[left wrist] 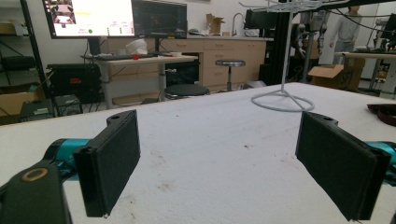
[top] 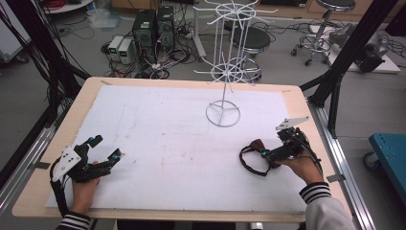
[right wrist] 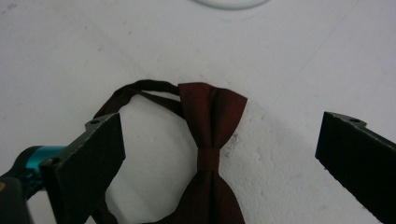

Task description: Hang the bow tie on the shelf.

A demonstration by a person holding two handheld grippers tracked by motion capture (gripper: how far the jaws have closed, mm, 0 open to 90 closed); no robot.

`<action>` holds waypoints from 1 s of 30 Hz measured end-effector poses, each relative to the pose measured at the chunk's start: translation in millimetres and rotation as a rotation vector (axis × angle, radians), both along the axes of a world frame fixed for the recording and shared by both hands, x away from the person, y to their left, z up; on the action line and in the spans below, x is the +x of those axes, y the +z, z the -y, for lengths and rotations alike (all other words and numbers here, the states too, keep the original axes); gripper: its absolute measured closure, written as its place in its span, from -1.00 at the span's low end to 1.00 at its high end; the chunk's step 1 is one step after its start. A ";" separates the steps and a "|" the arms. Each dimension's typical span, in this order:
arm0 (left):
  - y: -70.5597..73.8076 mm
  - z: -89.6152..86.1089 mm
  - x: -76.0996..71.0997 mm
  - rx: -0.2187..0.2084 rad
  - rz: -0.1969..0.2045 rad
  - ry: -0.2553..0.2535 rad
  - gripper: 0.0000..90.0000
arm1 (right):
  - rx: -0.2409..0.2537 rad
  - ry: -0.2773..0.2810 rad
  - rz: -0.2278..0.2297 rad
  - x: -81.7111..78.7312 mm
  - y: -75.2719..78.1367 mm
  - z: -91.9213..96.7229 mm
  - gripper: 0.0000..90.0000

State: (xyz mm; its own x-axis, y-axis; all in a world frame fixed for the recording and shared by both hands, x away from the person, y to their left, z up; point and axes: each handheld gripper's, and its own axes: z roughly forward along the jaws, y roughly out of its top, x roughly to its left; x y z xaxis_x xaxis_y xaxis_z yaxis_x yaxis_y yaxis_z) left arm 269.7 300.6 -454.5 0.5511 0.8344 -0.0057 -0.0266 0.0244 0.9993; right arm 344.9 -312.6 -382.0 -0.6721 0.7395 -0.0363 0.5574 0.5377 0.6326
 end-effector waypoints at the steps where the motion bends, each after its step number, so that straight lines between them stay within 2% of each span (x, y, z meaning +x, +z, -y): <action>1: 0.0 -0.1 0.0 0.000 0.000 0.000 -0.68 | -0.014 0.009 -0.014 1.3 -1.2 -1.2 -0.99; 5: 0.0 0.0 0.0 0.000 0.000 0.000 -0.68 | -0.062 0.016 -0.056 5.6 -5.3 -5.4 -0.98; 8: 0.0 -0.1 0.0 0.000 0.000 0.000 -0.68 | -0.078 0.012 -0.070 8.6 -7.3 -6.2 -0.97; 19: 0.0 -0.1 0.0 0.000 0.000 -0.001 -0.68 | -0.118 0.020 -0.102 13.6 -12.3 -6.0 -0.84; 21: 0.0 0.1 0.0 -0.002 0.001 -0.001 -0.68 | -0.141 0.024 -0.106 15.6 -14.5 -6.7 -0.83; 22: 0.0 0.1 0.0 -0.002 0.001 -0.001 -0.68 | -0.146 0.020 -0.115 15.7 -15.1 -7.3 -0.78; 24: 0.0 -0.1 -0.2 0.002 -0.001 -0.003 -0.68 | -0.146 0.052 -0.141 15.9 -16.0 -8.6 -0.56; 29: 0.0 -0.1 -0.2 0.002 -0.001 -0.003 -0.68 | -0.164 0.063 -0.152 16.6 -18.1 -13.1 -0.46; 30: 0.0 0.1 0.0 -0.001 0.001 -0.002 -0.68 | -0.160 0.068 -0.173 17.1 -19.4 -14.1 -0.38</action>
